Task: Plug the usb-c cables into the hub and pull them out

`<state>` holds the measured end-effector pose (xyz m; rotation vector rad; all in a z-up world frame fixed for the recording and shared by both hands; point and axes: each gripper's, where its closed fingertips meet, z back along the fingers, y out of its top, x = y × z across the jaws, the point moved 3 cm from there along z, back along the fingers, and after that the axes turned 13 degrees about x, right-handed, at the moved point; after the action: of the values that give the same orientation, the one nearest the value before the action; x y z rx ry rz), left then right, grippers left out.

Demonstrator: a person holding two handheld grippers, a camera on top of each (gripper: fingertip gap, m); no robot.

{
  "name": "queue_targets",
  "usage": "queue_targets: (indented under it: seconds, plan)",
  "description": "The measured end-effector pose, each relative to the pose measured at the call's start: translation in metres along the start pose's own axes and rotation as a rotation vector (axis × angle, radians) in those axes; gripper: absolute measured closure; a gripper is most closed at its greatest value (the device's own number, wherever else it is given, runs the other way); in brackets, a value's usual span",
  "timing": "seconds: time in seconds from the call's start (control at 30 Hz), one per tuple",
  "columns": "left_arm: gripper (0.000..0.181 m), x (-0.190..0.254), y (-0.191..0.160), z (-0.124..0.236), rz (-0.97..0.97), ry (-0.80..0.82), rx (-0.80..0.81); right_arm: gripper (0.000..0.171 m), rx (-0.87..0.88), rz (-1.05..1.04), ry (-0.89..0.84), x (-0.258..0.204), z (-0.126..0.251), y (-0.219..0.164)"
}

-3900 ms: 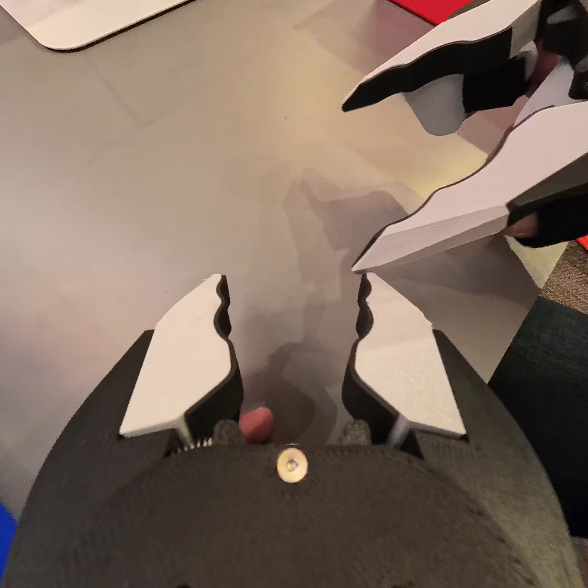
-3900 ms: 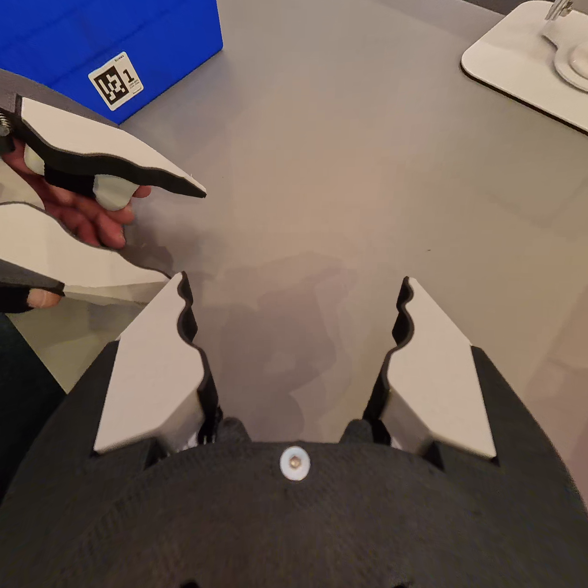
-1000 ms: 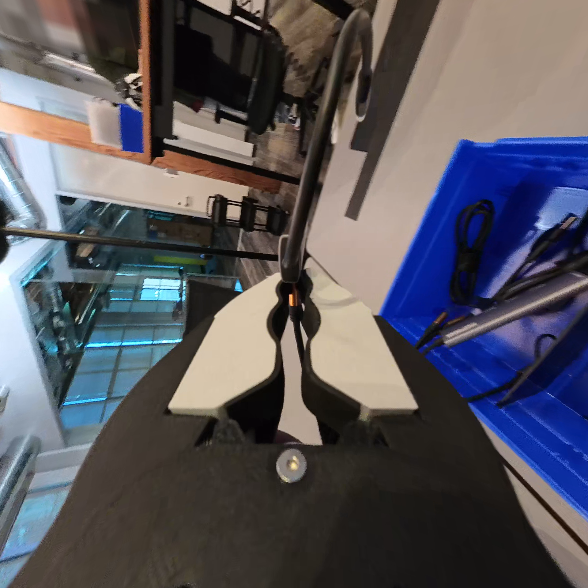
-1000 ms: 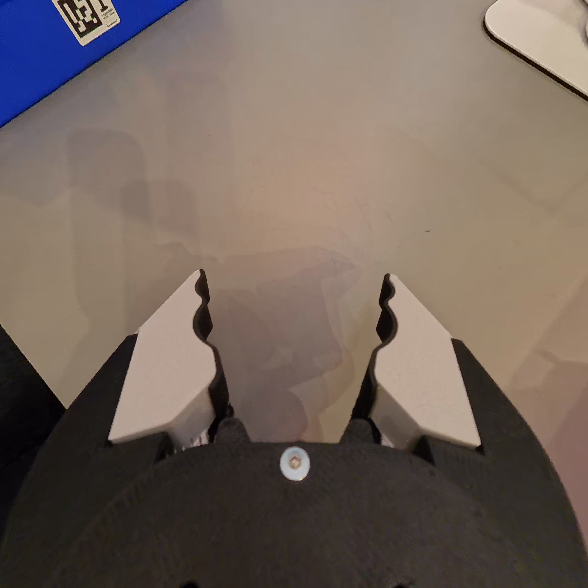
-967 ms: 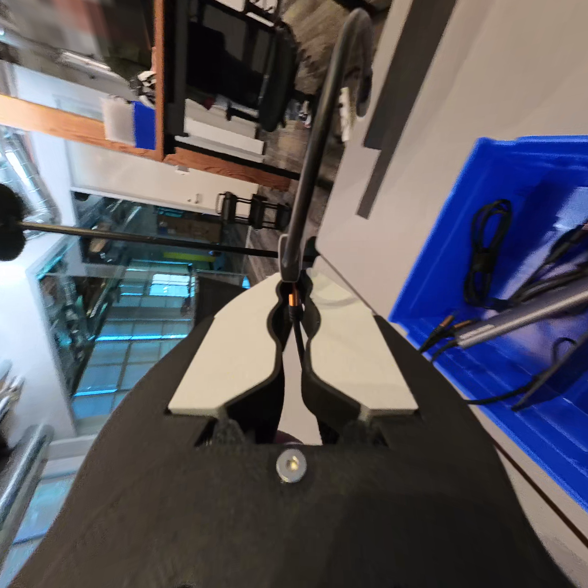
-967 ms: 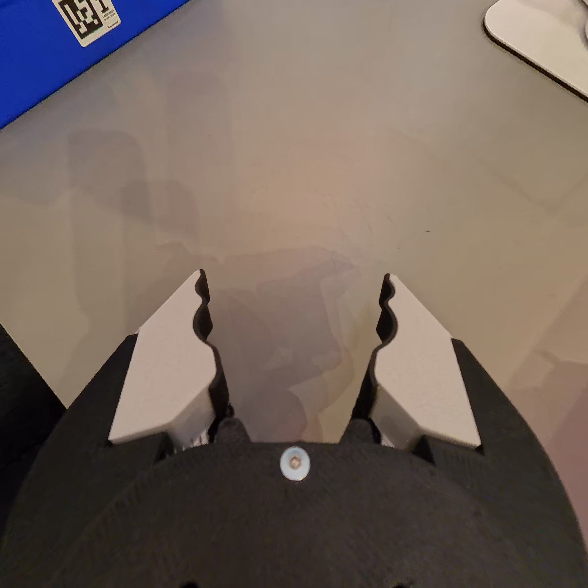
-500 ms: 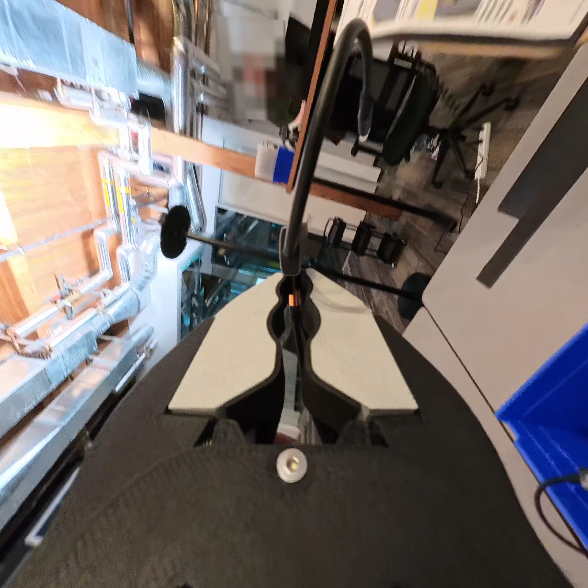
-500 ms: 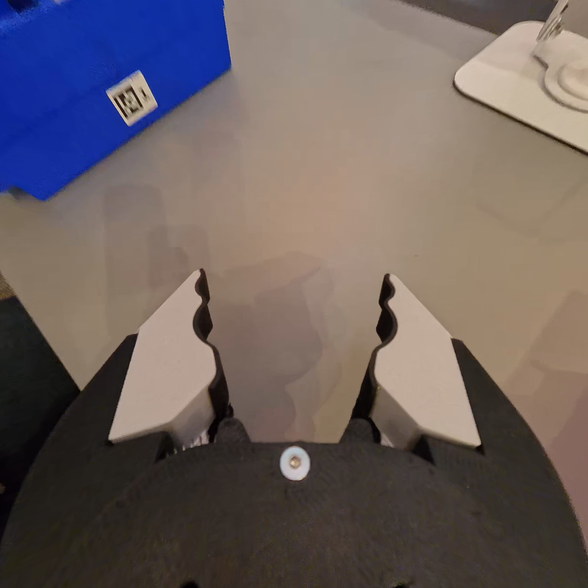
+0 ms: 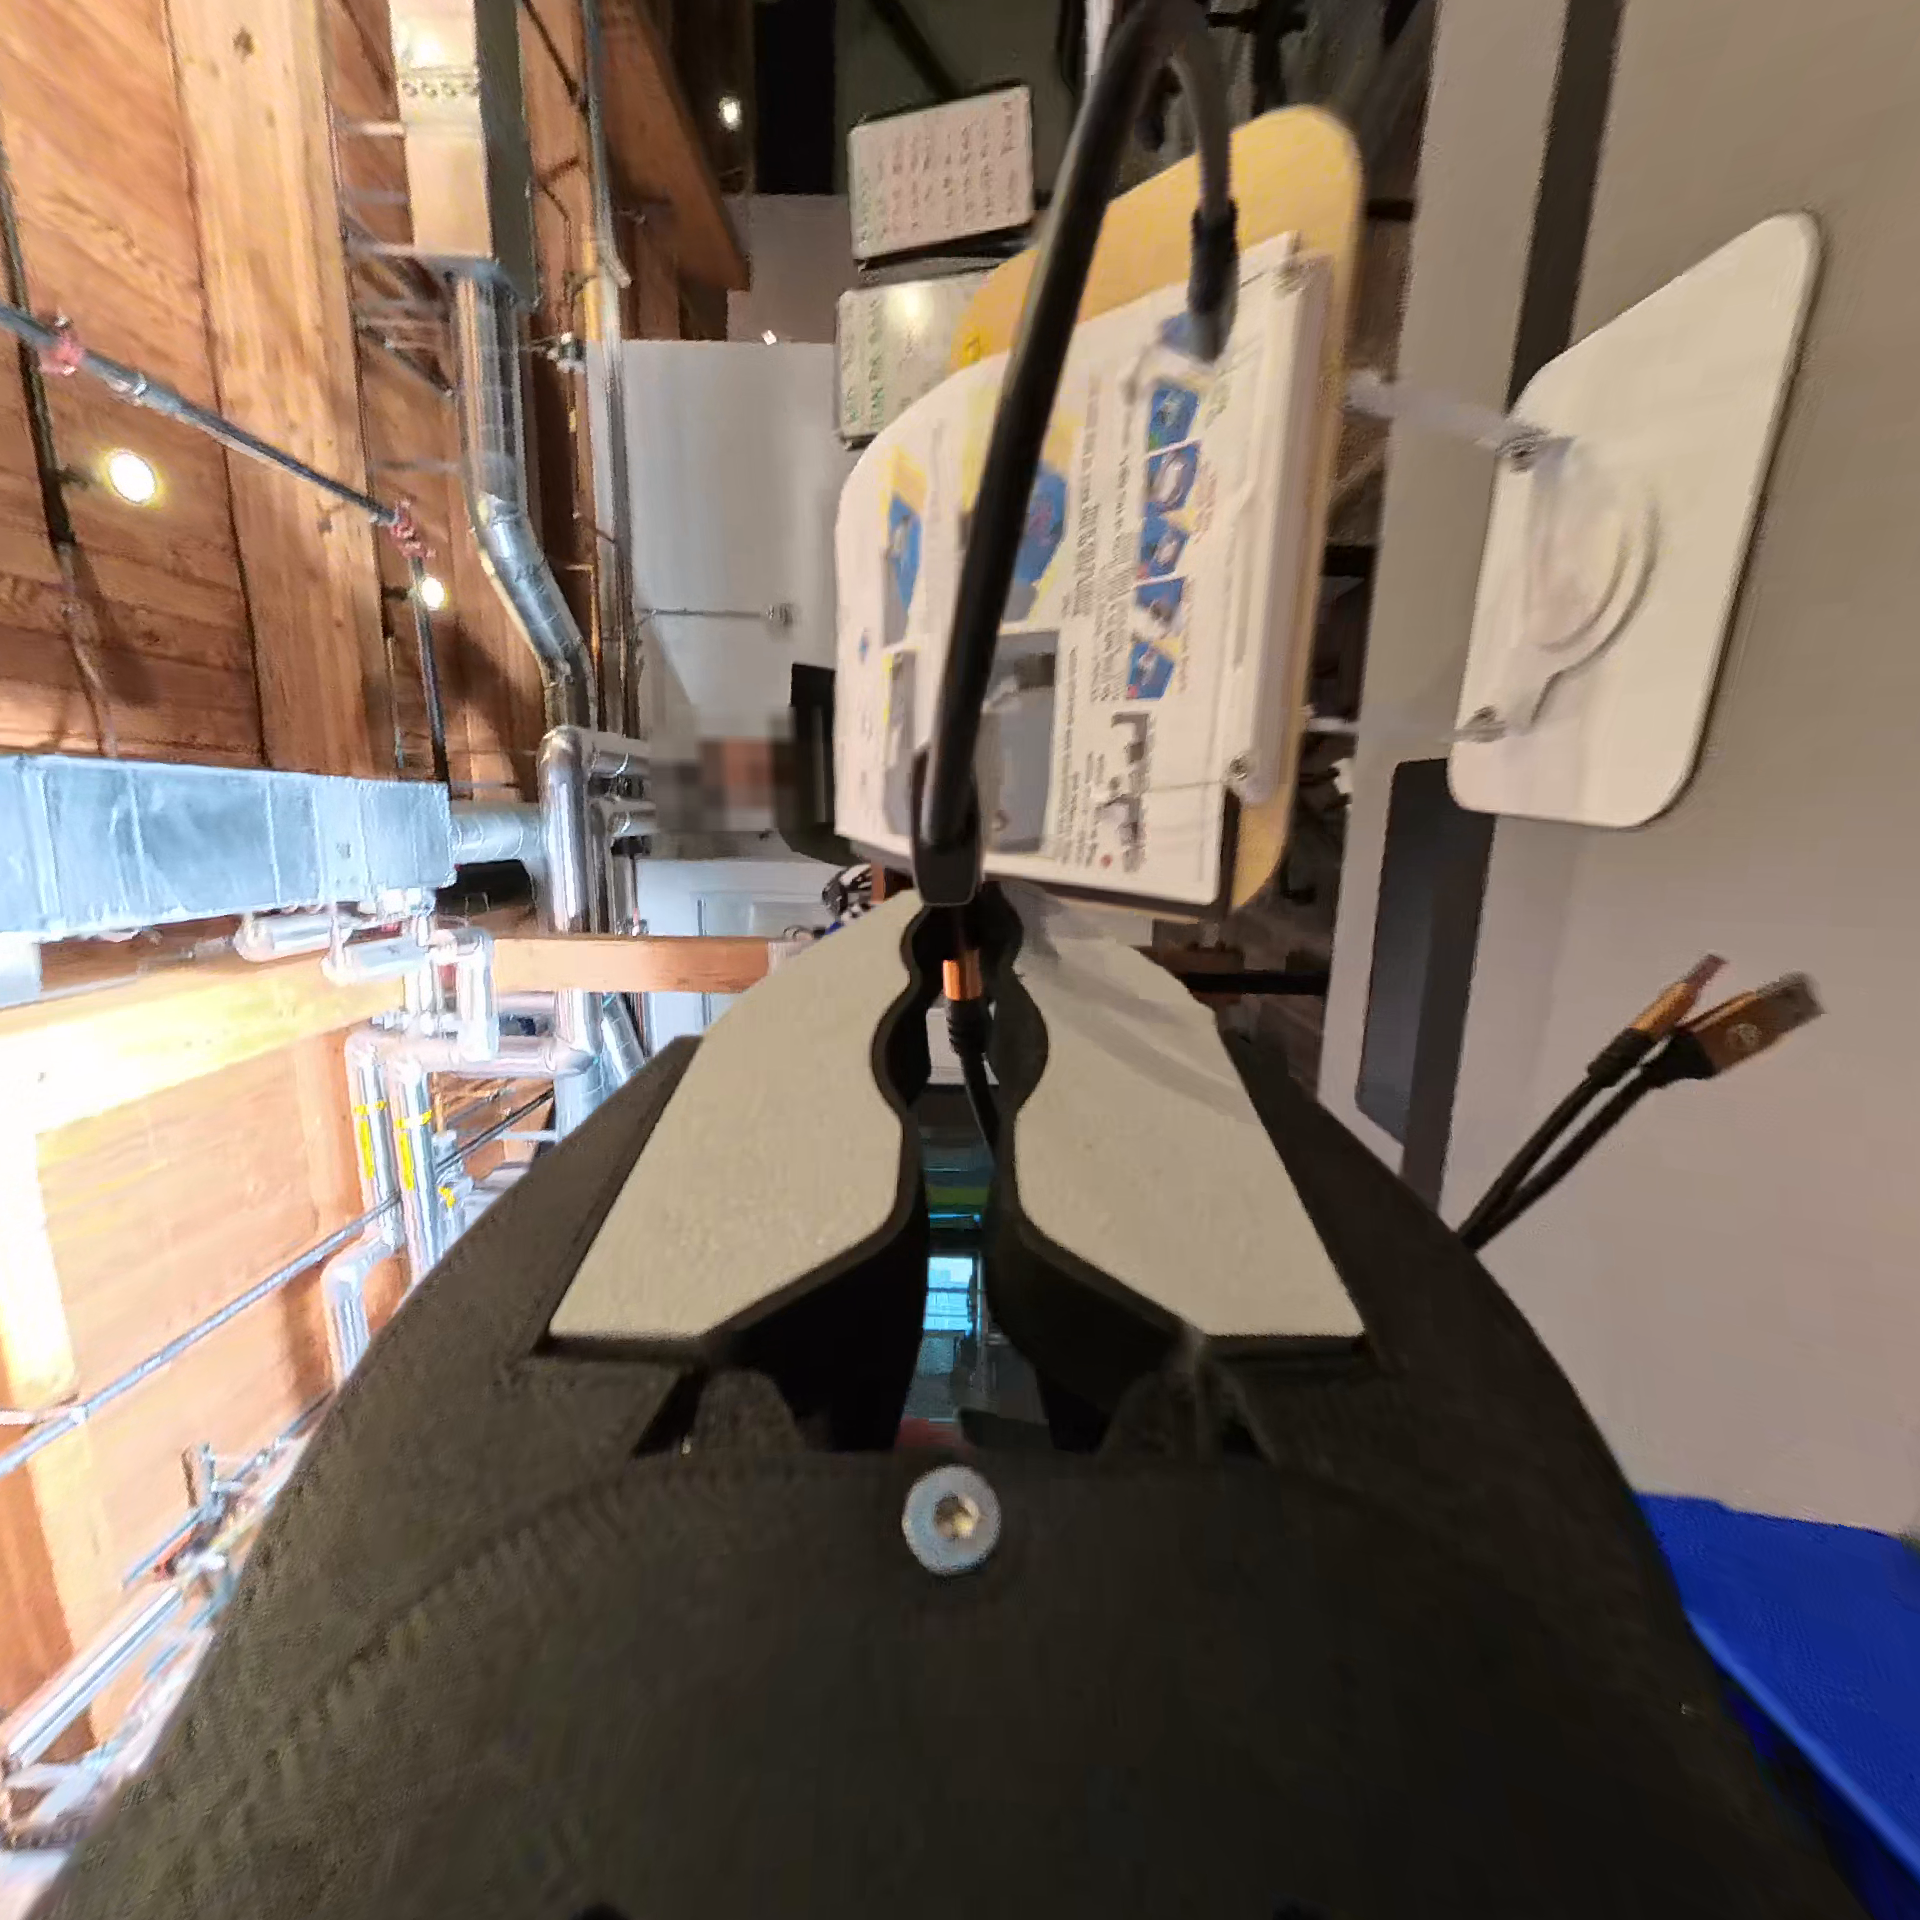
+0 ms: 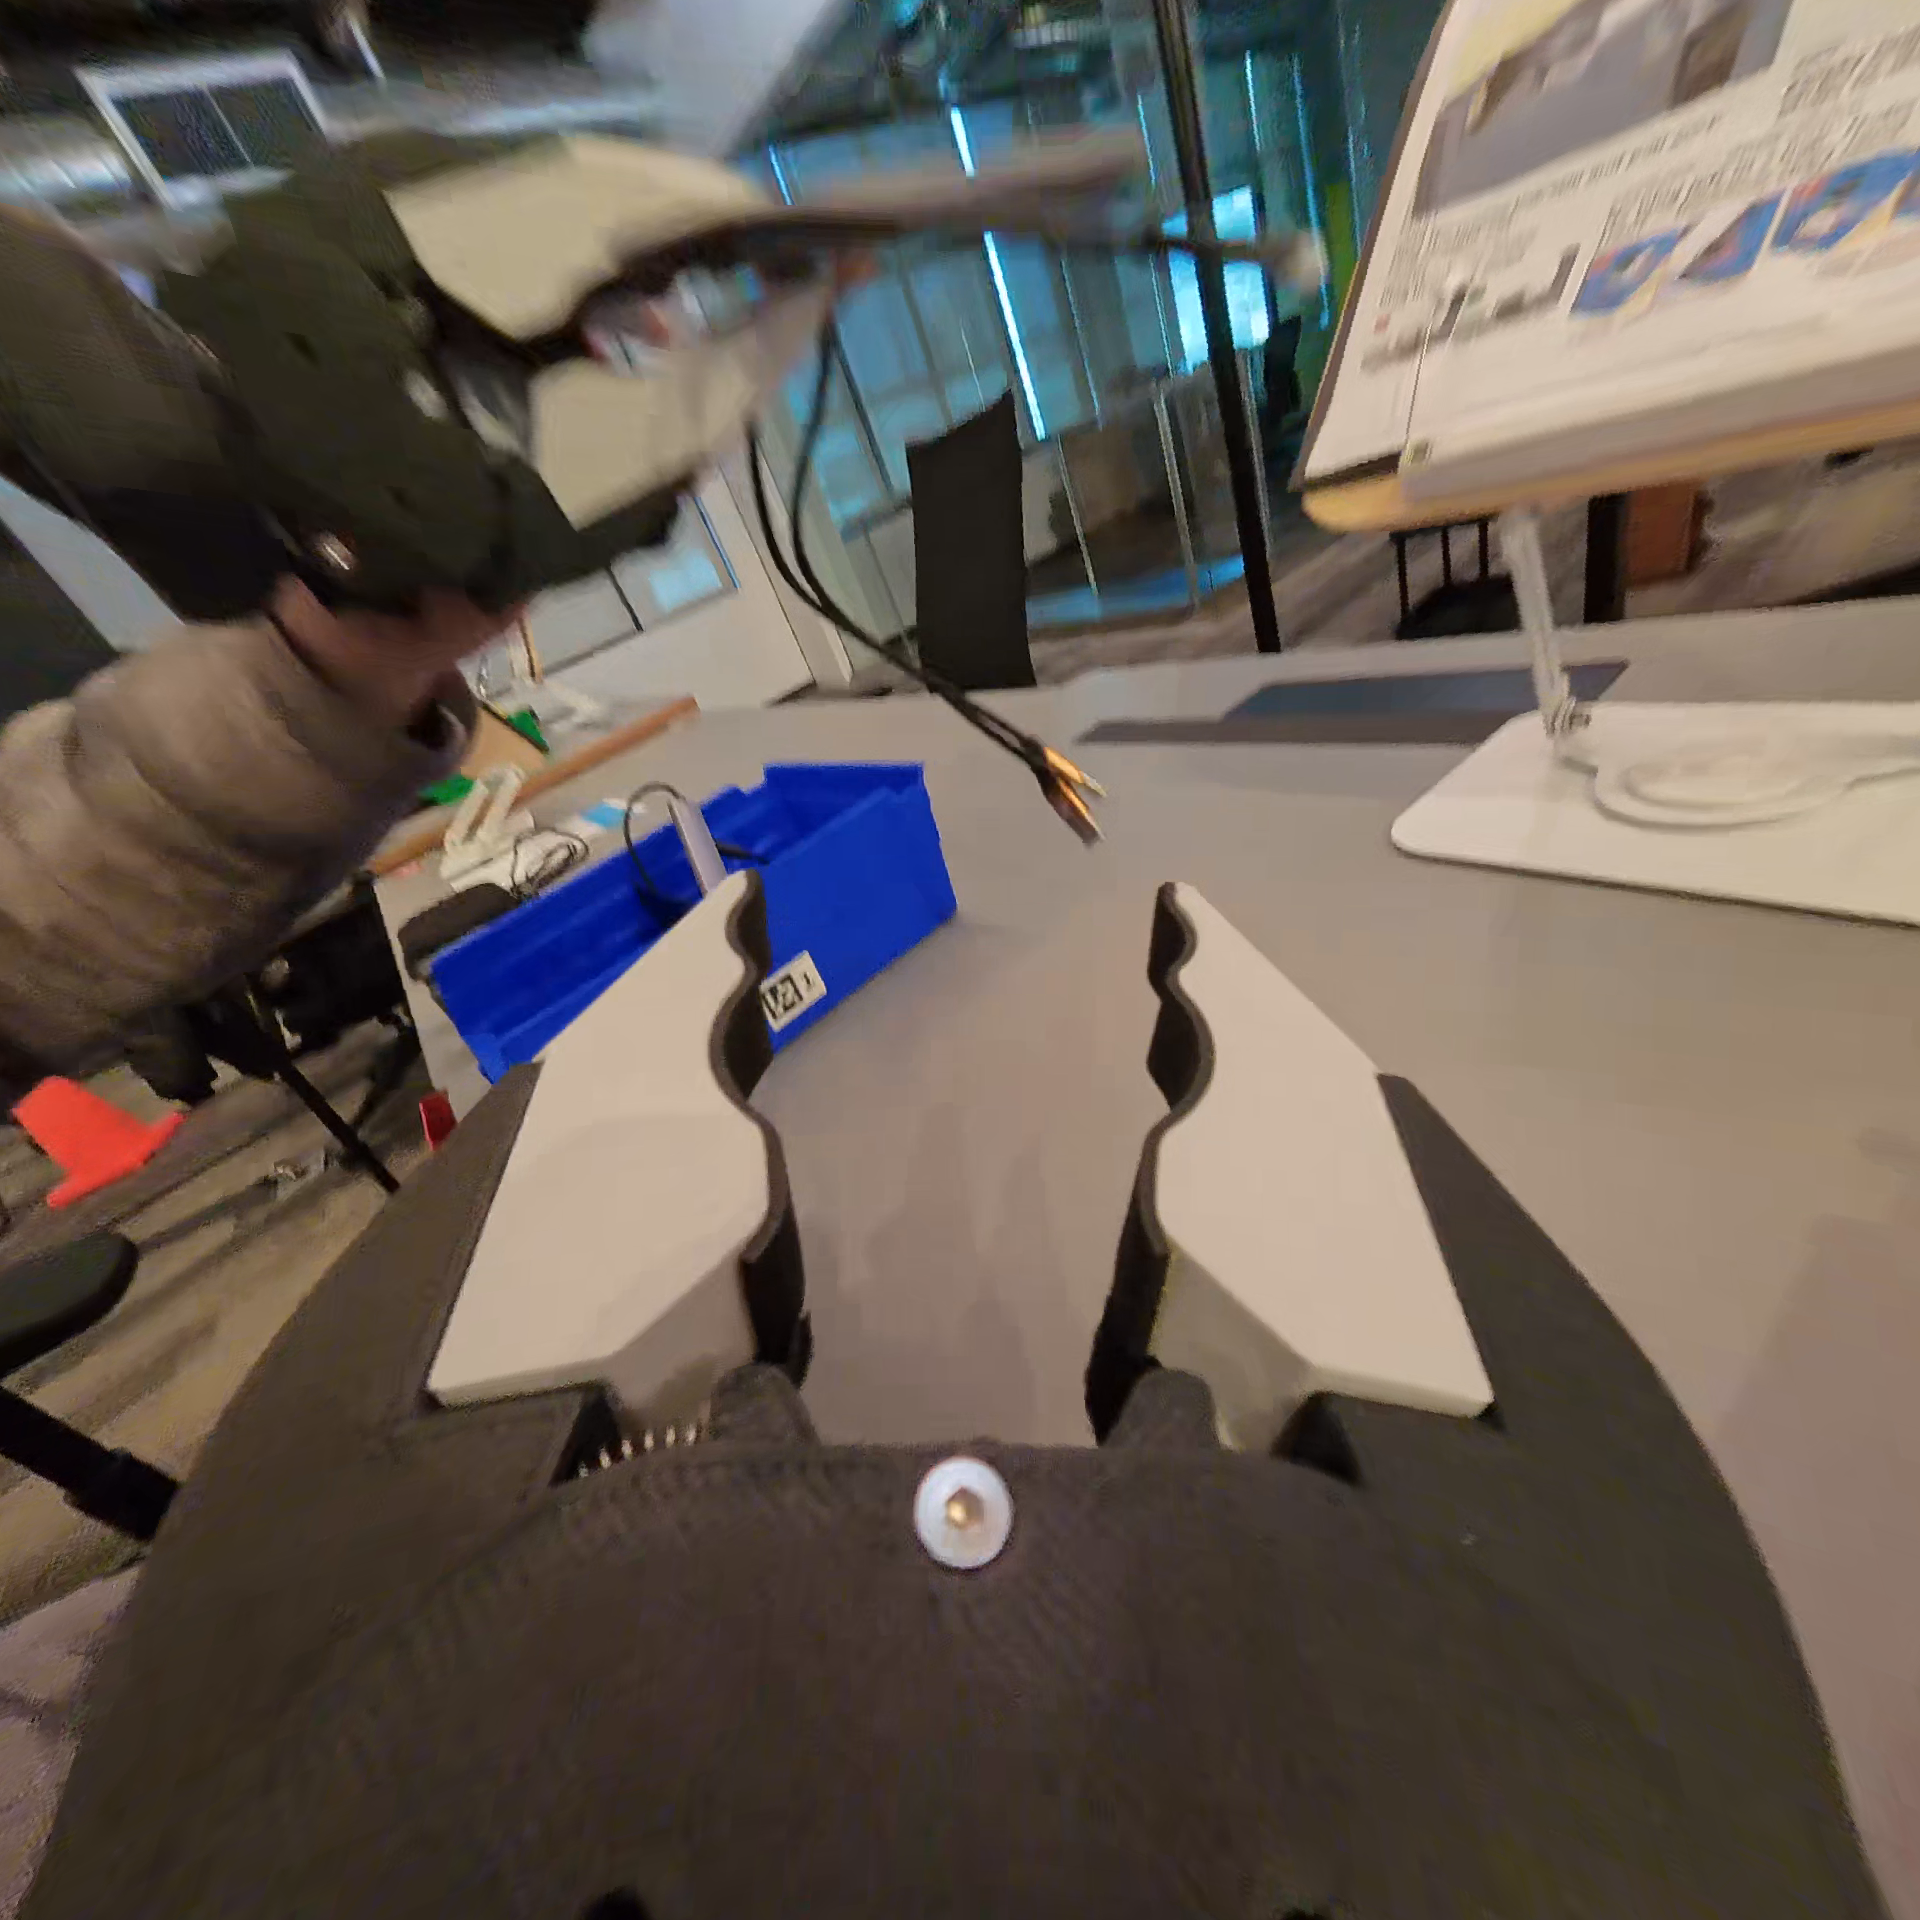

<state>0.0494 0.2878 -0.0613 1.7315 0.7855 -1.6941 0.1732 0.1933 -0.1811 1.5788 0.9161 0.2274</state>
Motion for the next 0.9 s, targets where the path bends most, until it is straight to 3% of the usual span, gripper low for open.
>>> queue_targets:
  seconds: [0.17, 0.27, 0.4, 0.57, 0.7, 0.9]
  plan:
    - [0.175, 0.057, 0.024, -0.02, -0.039, -0.122, -0.011, 0.106, 0.052, -0.07, 0.04, 0.003, 0.008, 0.014]
    - [0.175, 0.08, 0.039, -0.022, -0.049, -0.159, 0.0, 0.098, -0.017, -0.287, 0.069, 0.007, 0.005, -0.006]
    - [0.175, 0.104, 0.057, -0.022, -0.084, -0.194, 0.01, 0.096, 0.058, -0.572, 0.091, 0.007, 0.0, -0.016]
    - [0.176, 0.129, 0.081, -0.014, -0.124, -0.218, 0.061, 0.101, 0.083, -0.755, 0.074, 0.013, -0.002, -0.028]
    - [0.175, 0.145, 0.102, -0.005, -0.137, -0.22, 0.101, 0.118, 0.152, -0.91, 0.083, 0.019, 0.001, -0.031]
    - [0.175, 0.16, 0.119, 0.011, -0.102, -0.224, 0.12, 0.157, 0.069, -0.893, 0.06, 0.026, 0.008, -0.049]
